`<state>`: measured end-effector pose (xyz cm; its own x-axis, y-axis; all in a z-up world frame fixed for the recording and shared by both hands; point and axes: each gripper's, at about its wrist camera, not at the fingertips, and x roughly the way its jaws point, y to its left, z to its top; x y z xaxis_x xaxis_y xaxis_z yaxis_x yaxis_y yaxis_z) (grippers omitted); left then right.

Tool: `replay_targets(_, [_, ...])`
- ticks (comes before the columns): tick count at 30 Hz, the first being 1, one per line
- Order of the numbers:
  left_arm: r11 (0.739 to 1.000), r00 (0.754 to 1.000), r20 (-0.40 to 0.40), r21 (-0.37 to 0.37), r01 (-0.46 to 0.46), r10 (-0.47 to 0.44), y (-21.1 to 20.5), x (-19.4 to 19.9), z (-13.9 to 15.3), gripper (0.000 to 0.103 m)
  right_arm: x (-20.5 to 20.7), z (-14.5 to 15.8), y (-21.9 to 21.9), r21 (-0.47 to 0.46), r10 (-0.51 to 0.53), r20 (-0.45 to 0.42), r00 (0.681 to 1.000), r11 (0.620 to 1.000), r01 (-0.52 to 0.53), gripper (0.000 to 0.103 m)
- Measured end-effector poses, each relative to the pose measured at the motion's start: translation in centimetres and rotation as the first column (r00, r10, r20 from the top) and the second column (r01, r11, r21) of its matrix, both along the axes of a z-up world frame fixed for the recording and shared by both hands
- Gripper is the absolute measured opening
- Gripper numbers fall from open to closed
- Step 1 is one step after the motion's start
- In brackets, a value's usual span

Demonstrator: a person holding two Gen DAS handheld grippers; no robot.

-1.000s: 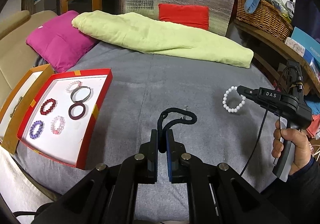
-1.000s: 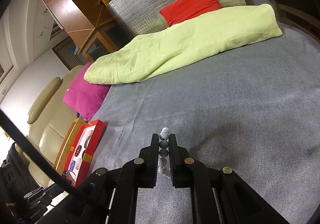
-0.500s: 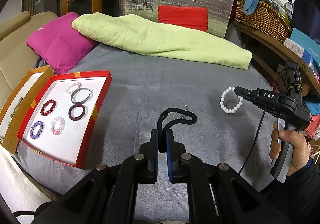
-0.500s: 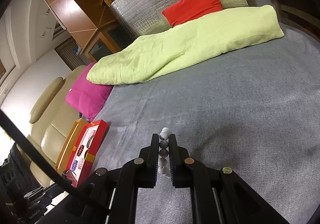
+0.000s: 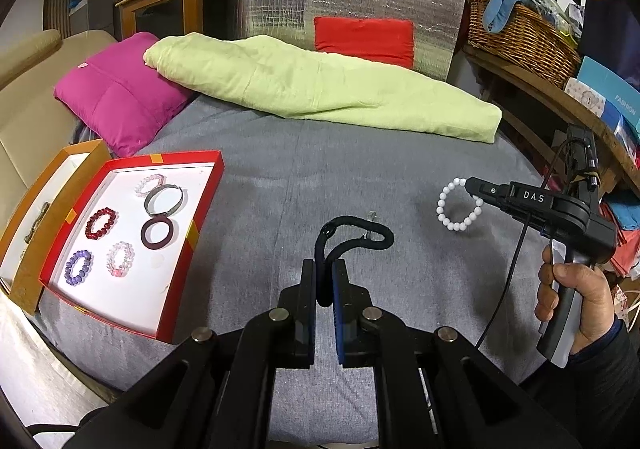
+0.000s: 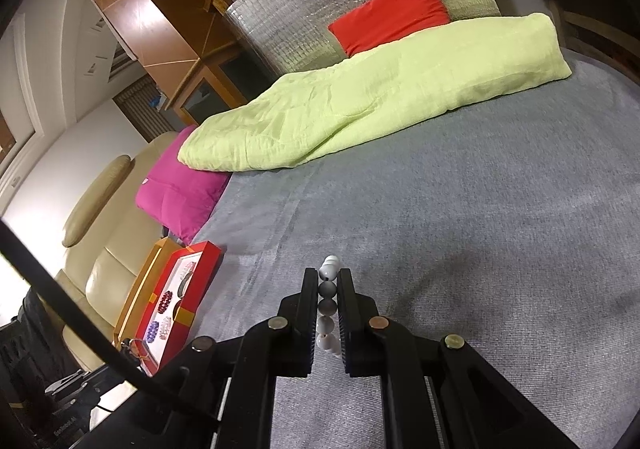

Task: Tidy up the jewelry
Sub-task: 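Carry the hair tie with the left tool while the right tool carries the white bracelet toward the tray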

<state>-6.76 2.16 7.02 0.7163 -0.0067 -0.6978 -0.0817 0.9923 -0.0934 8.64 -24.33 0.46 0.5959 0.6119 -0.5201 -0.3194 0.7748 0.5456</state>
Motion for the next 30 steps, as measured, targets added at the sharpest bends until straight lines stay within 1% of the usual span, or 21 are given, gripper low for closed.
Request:
replay_targets(18, [1.0, 0.999, 0.023, 0.005, -0.024, 0.024, 0.8, -0.8, 1.2, 0.007, -0.4, 0.4, 0.2, 0.001, 0.018, 0.018, 1.0, 1.0, -0.018, 0.01])
replay_targets(30, [0.999, 0.999, 0.026, 0.002, -0.037, 0.037, 1.3, -0.8, 1.1, 0.007, -0.4, 0.6, 0.4, -0.002, 0.023, 0.024, 0.999, 1.0, -0.023, 0.01])
